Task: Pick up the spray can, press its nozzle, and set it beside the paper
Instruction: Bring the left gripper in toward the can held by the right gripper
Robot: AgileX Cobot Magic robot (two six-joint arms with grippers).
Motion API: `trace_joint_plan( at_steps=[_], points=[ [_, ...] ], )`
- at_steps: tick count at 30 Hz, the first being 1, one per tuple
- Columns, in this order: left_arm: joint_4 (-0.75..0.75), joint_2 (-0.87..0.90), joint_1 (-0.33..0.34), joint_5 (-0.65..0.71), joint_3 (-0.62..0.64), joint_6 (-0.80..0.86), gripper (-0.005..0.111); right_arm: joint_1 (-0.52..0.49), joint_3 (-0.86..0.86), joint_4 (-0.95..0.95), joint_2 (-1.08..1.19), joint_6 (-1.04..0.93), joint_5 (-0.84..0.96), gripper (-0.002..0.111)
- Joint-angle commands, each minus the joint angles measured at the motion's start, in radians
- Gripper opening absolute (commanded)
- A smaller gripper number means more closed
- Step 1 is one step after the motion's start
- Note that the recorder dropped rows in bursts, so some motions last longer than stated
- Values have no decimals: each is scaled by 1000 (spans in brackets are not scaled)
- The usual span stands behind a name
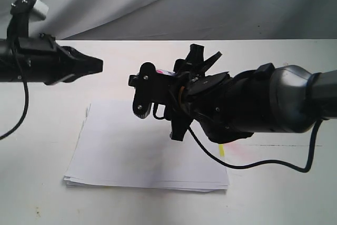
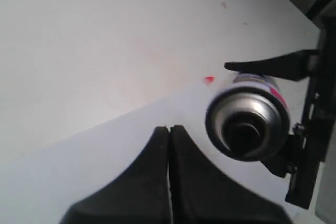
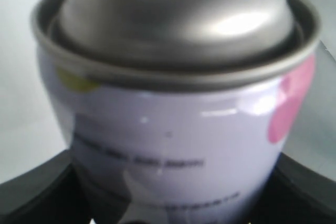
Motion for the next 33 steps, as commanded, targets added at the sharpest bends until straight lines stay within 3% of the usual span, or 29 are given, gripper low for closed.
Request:
trace_joint_plan(
  at_steps=[1, 4, 6, 7, 8, 10, 15, 18, 21, 33],
  points=[
    [-281, 2, -3, 147, 145, 542, 0, 1, -7, -24, -11, -3, 6, 0],
    [-281, 28, 7, 170, 153, 644, 0, 1, -7, -24, -11, -3, 6, 0],
    [-281, 67, 77, 351, 126, 648, 0, 1, -7, -24, -11, -3, 6, 0],
    [-281, 102, 139, 511, 97, 613, 0, 1, -7, -24, -11, -3, 6, 0],
    [-280, 144, 195, 571, 56, 562, 0, 1, -7, -24, -12, -5, 6, 0],
    [-153, 195, 230, 571, -8, 460, 0, 1, -7, -24, -12, -5, 6, 0],
    [-87, 239, 199, 571, -85, 421, 0, 1, -7, -24, -12, -13, 1, 0],
    [40, 239, 150, 571, -152, 312, 0, 1, -7, -24, -12, -47, 5, 0],
    [45, 239, 124, 571, -185, 301, 0, 1, -7, -24, -12, -51, 14, 0],
    [102, 239, 124, 571, -193, 274, 0, 1, -7, -24, -12, -56, 20, 0]
  ],
)
